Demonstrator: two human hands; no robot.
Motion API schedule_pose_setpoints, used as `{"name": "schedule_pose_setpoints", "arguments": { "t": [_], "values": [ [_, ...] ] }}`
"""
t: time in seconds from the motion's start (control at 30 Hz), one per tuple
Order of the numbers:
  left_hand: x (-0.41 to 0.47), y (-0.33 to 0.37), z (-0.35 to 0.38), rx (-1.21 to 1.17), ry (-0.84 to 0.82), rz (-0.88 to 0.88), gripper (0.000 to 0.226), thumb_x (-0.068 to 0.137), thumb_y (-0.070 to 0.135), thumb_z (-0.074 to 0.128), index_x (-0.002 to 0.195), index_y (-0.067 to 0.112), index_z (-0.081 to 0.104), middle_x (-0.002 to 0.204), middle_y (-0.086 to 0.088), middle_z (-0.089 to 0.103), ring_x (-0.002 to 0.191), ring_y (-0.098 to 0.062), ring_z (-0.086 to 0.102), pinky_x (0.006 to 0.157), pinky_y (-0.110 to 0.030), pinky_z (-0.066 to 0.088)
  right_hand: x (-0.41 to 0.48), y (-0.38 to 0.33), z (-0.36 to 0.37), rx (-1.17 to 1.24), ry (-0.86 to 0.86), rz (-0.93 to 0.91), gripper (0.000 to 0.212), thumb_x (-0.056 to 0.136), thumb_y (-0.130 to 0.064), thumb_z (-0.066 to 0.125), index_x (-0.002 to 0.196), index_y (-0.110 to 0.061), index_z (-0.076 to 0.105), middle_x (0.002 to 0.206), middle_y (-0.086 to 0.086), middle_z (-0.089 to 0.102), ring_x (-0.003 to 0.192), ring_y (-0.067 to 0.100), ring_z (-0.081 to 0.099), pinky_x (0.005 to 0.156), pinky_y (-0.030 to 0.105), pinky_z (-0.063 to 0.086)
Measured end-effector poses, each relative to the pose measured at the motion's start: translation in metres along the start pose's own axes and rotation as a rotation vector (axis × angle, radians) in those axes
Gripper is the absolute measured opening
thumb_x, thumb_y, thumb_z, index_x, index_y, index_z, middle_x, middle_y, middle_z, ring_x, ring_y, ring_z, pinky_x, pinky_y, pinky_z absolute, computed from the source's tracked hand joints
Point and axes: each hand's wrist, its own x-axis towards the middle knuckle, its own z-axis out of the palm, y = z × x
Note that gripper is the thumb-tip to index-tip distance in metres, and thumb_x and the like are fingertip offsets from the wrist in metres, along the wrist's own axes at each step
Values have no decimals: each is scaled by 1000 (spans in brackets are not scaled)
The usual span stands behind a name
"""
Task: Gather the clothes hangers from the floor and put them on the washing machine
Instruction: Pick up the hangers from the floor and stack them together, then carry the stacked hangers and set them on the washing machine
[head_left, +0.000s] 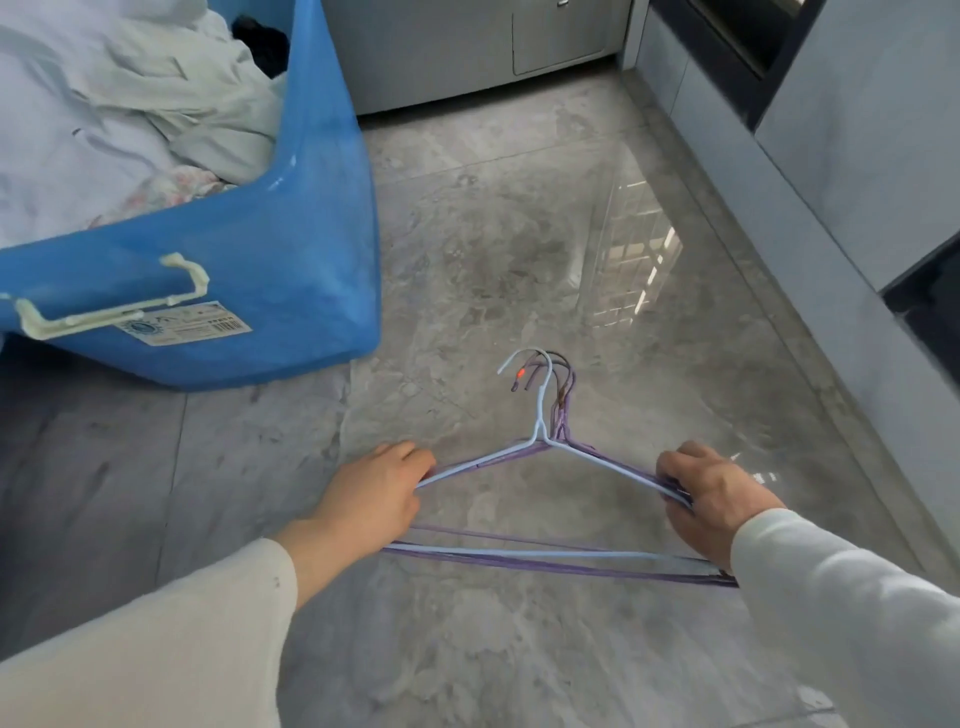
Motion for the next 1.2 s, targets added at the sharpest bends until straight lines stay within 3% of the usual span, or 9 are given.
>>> {"name": "schedule_pose_setpoints", "arguments": {
  "t": [0.07, 0.27, 0.4, 0.57, 0.67, 0.9, 1.03, 1.13, 1.2],
  "values": [
    [-8, 4, -14, -59, 51, -42, 27, 77, 13, 51, 101, 21, 59, 104, -4, 65, 98, -30, 61, 69, -40, 53, -8, -7, -14, 34, 31, 10, 23, 82, -13, 58, 72, -31, 48, 83, -4, 51, 73, 25, 54, 58, 27, 38],
    [-23, 9, -89, -83, 164, -32, 14, 81, 23, 52, 91, 25, 62, 91, 0, 70, 85, -29, 66, 67, -40, 53, -35, -43, -95, 85, 81, -54, 7, 80, -20, 59, 79, -27, 60, 63, 2, 61, 51, 24, 60, 47, 31, 54],
    [-30, 20, -155, 8, 218, -10, 5, 88, 29, 57, 93, 30, 59, 89, -3, 73, 84, -32, 66, 64, -40, 53, -52, -72, -167, 45, 126, -143, 10, 81, -23, 65, 75, -31, 62, 62, -3, 64, 48, 6, 55, 47, 14, 46],
    [-40, 39, -243, 135, 190, -4, 16, 90, 35, 50, 101, 26, 58, 97, -9, 71, 91, -34, 65, 70, -40, 52, -87, -108, -256, -16, 232, -257, 17, 82, -24, 66, 70, -34, 60, 65, -34, 60, 57, -2, 56, 50, 13, 44],
    [-52, 49, -297, 109, 207, 3, 18, 89, 35, 48, 103, 29, 57, 98, -6, 72, 93, -31, 65, 74, -43, 53, -106, -130, -296, -47, 299, -314, 20, 82, -23, 66, 69, -37, 58, 68, -35, 60, 63, -3, 57, 51, 10, 41],
    [-90, 64, -452, 206, 328, -58, 12, 92, 29, 49, 97, 27, 60, 96, -1, 70, 88, -23, 63, 67, -35, 48, -143, -210, -401, -43, 383, -361, 11, 86, -26, 63, 78, -33, 63, 62, -10, 60, 54, 5, 53, 49, 13, 41],
    [-119, 70, -552, 194, 387, -79, 10, 92, 29, 51, 95, 27, 60, 91, 4, 68, 86, -19, 62, 59, -32, 38, -170, -271, -488, -73, 409, -372, 12, 84, -29, 63, 76, -37, 61, 62, -12, 64, 53, 5, 56, 52, 15, 43],
    [-137, 74, -631, 155, 386, -100, 7, 93, 31, 50, 93, 32, 56, 78, 16, 62, 76, -8, 57, 61, -30, 43, -193, -316, -558, -79, 429, -402, 10, 83, -28, 64, 77, -36, 62, 71, -29, 62, 60, 2, 58, 53, 17, 49],
    [-147, 76, -685, 127, 377, -124, 14, 93, 28, 49, 83, 38, 50, 65, 24, 48, 64, 1, 47, 55, -19, 34, -207, -347, -603, -75, 443, -430, 11, 84, -28, 65, 75, -35, 63, 68, -37, 59, 61, -4, 57, 58, 9, 46]
  ]
}}
